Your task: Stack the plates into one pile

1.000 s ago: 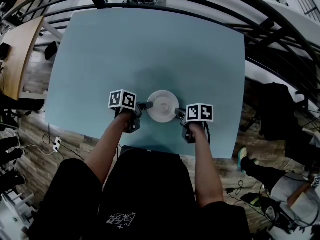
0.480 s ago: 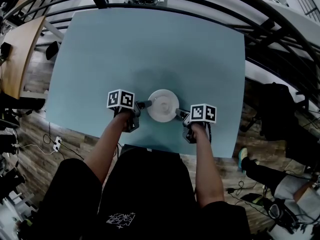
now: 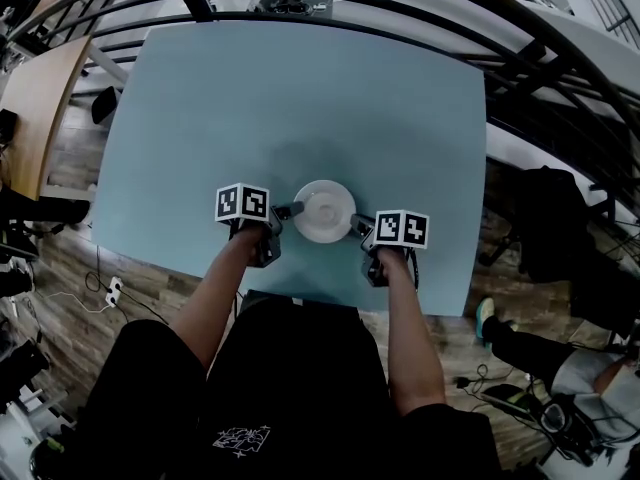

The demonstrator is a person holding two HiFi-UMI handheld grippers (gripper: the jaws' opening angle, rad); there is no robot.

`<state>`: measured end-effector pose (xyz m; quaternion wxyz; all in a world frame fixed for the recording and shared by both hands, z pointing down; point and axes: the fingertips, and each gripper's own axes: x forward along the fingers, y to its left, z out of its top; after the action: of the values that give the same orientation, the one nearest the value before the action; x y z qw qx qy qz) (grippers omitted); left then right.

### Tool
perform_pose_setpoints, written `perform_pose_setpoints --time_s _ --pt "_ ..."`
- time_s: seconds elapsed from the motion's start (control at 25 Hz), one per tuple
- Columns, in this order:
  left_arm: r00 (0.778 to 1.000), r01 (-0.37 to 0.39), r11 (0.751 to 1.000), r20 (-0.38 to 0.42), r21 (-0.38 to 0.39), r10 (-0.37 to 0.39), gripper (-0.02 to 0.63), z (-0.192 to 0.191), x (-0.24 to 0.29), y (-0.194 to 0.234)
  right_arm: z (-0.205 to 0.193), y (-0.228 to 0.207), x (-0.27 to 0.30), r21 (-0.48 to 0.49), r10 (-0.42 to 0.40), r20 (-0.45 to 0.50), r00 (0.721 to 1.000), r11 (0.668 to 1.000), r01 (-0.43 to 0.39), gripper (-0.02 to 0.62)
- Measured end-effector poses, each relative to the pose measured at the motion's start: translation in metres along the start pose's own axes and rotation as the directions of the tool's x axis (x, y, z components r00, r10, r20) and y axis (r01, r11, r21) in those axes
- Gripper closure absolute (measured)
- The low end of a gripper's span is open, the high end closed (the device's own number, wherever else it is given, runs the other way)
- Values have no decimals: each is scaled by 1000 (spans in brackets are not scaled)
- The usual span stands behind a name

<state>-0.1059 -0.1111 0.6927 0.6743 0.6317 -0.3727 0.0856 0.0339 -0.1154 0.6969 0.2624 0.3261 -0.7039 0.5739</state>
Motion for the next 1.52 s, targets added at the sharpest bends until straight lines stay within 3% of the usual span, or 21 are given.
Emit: perform_pose_setpoints --time_s 0.24,0.48,0.72,0.8,0.88,1.04,1.24,1.4,1.52 --pt "999 11 1000 34 -5 -11 476 3 3 -4 6 -8 -7 -12 -20 29 999 1000 20 566" --pt "998 -6 999 56 45 4 476 4 -10 -10 8 1 -18 -55 5 67 998 999 -2 568" --pt "994 -60 982 102 179 42 503 -1 -37 -33 13 30 -42 -139 84 138 987 988 -64 586" --pt "988 -91 969 139 229 60 564 1 -49 -41 18 41 -49 -191 97 176 980 980 -62 588" --pt "981 -103 960 188 261 54 583 5 -61 -51 24 55 -58 -245 120 232 965 968 -61 589" --pt "966 -123 928 257 351 30 588 8 -87 -75 37 90 -88 -323 172 367 914 945 -49 589" --pt "926 -186 853 378 487 -13 594 26 -126 -111 56 132 -136 -384 209 528 823 923 13 589" --pt "872 -222 798 480 560 -95 598 46 -169 -148 73 166 -178 -433 215 648 730 893 122 589" --pt "823 -273 741 547 613 -149 598 64 -202 -178 85 190 -205 -445 203 720 664 869 218 589"
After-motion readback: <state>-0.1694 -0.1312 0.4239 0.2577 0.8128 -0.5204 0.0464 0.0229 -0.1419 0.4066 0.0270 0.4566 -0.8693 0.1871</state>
